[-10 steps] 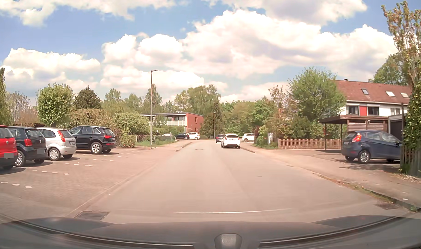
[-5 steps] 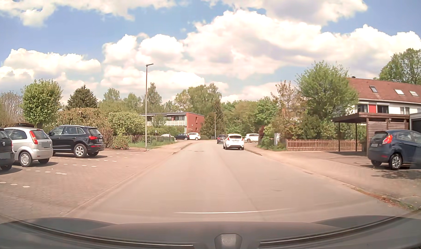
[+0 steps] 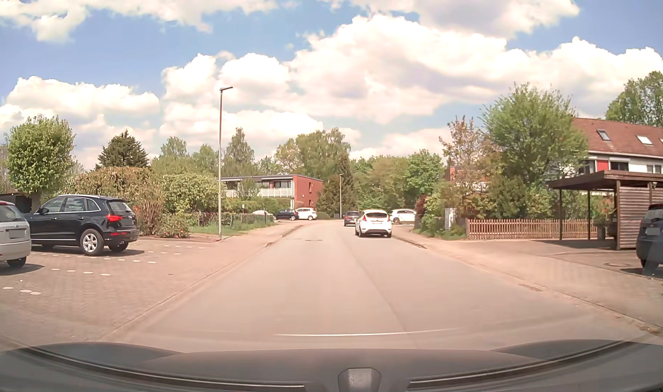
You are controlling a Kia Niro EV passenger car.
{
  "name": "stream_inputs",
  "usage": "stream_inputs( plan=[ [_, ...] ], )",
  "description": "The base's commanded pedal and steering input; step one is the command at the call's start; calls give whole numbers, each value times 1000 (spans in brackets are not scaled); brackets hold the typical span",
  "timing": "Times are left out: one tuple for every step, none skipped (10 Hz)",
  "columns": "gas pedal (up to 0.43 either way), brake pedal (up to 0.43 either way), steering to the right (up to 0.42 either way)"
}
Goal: Follow the waypoints while adhering to traffic rules and regulations
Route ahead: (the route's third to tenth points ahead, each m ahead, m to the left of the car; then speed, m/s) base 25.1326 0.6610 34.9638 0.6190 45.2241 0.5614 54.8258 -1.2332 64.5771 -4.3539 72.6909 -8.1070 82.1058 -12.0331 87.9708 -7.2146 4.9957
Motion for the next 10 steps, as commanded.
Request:
stream_inputs(
  plan=[
    [67, 0, -13],
    [67, 0, -15],
    [67, 0, -15],
    [67, 0, -14],
    [67, 0, -11],
    [59, 0, -8],
    [47, 0, -7],
    [47, 0, -7],
    [47, 0, -7],
    [47, 0, -7]
  ],
)
